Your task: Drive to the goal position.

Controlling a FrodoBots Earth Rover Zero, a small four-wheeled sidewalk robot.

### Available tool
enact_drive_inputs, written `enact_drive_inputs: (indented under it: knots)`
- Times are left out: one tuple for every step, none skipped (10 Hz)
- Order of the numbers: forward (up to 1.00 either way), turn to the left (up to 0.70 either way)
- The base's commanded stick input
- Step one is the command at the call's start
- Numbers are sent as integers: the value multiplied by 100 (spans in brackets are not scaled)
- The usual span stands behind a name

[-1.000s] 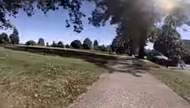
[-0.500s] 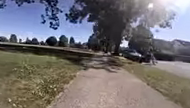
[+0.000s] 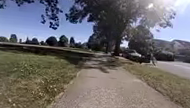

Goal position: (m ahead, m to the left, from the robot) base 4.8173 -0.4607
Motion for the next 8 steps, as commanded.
enact_drive_inputs:
  knots:
    - [70, 34]
    - [70, 20]
    - [70, 7]
    - [70, 0]
    - [70, -2]
    - [70, -16]
    - [70, -29]
    - [70, -10]
